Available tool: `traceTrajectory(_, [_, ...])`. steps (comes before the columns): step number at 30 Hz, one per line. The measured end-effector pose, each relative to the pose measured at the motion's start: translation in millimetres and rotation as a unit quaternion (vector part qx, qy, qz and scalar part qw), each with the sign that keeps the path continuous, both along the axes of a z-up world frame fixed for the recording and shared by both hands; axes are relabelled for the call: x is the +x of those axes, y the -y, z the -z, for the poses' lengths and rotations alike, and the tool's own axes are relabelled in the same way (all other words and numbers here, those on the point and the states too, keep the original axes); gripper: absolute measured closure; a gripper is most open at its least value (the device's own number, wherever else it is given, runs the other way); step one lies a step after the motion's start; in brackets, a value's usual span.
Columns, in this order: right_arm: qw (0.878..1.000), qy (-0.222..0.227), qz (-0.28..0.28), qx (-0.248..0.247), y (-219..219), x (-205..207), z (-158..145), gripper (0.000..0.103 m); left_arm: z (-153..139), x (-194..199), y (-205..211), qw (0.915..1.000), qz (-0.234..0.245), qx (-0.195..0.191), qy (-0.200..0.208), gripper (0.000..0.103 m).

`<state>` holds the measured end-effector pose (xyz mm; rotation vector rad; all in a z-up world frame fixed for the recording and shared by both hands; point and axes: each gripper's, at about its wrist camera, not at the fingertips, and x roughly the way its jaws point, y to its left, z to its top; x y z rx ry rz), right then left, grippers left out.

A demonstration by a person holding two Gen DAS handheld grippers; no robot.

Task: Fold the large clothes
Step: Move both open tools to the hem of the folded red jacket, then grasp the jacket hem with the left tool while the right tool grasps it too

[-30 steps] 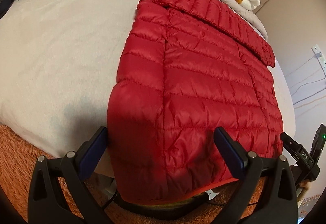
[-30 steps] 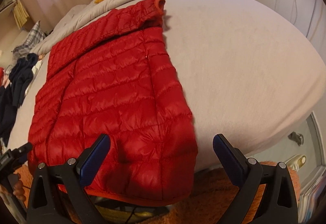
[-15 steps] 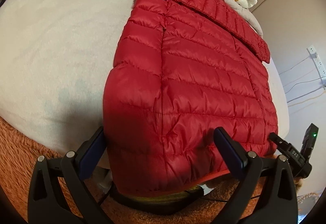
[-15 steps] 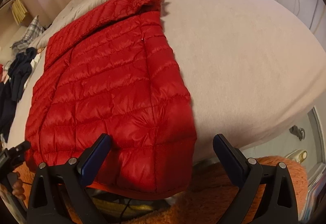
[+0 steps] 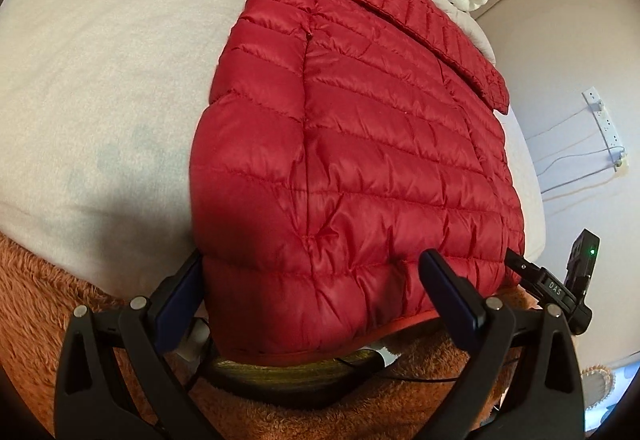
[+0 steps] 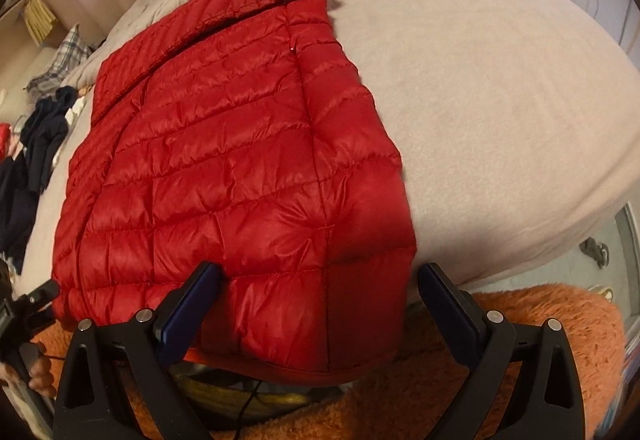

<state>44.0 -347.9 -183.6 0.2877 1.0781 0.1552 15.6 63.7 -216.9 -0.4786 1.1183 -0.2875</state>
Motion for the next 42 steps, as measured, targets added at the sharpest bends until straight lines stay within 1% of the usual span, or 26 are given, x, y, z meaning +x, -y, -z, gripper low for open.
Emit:
traceTrajectory(8, [1.000,-0.001,0.006,-0.003,-1.6,0.3,2.4,0.003,1.6,3.3,3.5,0.9999,0.009,0.010,0.001,0.002])
traceTrajectory(11, [1.000,0.002,0.006,-0.002,-1.2,-1.3,3.1,0.003,1.4,4.5,4.6,0.9999,0.002,0.013,-0.001,0.004])
traceTrajectory(13, [1.000,0.003,0.007,-0.003,-3.1,0.7,3.1,0.004,0.6,3.0,9.5,0.9997,0.001,0.026,-0.001,0.010])
traceTrajectory(15, [1.000,0.003,0.007,-0.005,-3.9,1.2,3.4,0.005,0.3,0.8,12.2,0.9996,-0.003,0.029,0.000,0.015])
traceTrajectory(17, [1.000,0.005,0.009,-0.005,-4.7,1.4,3.6,0.007,-0.2,0.6,13.4,0.9996,-0.005,0.029,0.000,0.024])
traceTrajectory(18, [1.000,0.006,0.009,-0.003,-4.1,0.5,3.7,0.008,-0.5,0.8,13.3,0.9996,-0.005,0.030,-0.001,0.030])
traceTrajectory(19, [1.000,0.007,0.009,-0.002,-3.7,-0.6,3.2,0.012,-0.8,0.9,13.2,0.9995,-0.004,0.030,-0.001,0.036])
traceTrajectory(20, [1.000,0.008,0.008,0.000,-3.1,-2.6,2.4,0.017,-0.9,1.0,12.0,0.9997,-0.005,0.025,-0.002,0.038])
traceTrajectory(21, [1.000,0.009,0.006,0.002,-3.1,-4.1,1.5,0.019,-0.6,1.3,10.5,0.9998,-0.007,0.019,-0.003,0.041])
traceTrajectory(23, [1.000,0.014,-0.002,0.002,-5.7,-6.2,-0.5,0.028,-0.7,1.4,9.6,0.9999,-0.007,0.008,-0.003,0.054])
traceTrajectory(24, [1.000,0.017,-0.006,0.003,-6.5,-6.9,-1.4,0.031,-0.5,1.7,10.3,0.9999,-0.001,-0.010,-0.002,0.067])
traceTrajectory(25, [1.000,0.020,-0.010,0.005,-6.6,-7.6,-2.3,0.039,-0.1,2.5,11.4,0.9997,0.000,-0.025,-0.005,0.073])
traceTrajectory(26, [1.000,0.024,-0.016,0.011,-6.6,-8.3,-3.5,0.047,0.0,2.6,12.1,0.9995,-0.001,-0.030,-0.007,0.075])
traceTrajectory(27, [0.999,0.025,-0.020,0.018,-6.9,-8.8,-4.4,0.052,-1.2,2.5,13.1,0.9996,-0.004,-0.027,-0.004,0.077])
traceTrajectory(28, [0.999,0.027,-0.023,0.024,-6.9,-9.2,-5.2,0.060,-3.3,1.8,14.6,0.9997,-0.003,-0.023,0.000,0.081])
traceTrajectory(29, [0.999,0.030,-0.026,0.031,-6.1,-9.6,-6.7,0.067,-6.3,0.9,15.4,0.9998,-0.003,-0.020,0.006,0.082])
traceTrajectory(32, [0.998,0.043,-0.029,0.043,-4.7,-11.8,-13.9,0.075,-20.5,-3.1,15.4,0.9995,-0.011,-0.016,0.024,0.085])
traceTrajectory(34, [0.997,0.054,-0.030,0.047,-7.9,-12.5,-20.1,0.077,-32.8,-6.4,14.7,0.9988,-0.012,-0.017,0.043,0.086])
traceTrajectory(37, [0.995,0.078,-0.030,0.052,-7.1,-16.9,-32.5,0.079,-48.6,-10.8,13.1,0.9973,-0.012,-0.007,0.072,0.087])
traceTrajectory(42, [0.991,0.119,-0.025,0.056,-2.4,-23.2,-54.5,0.080,-72.8,-15.0,13.6,0.9938,-0.009,-0.012,0.110,0.087])
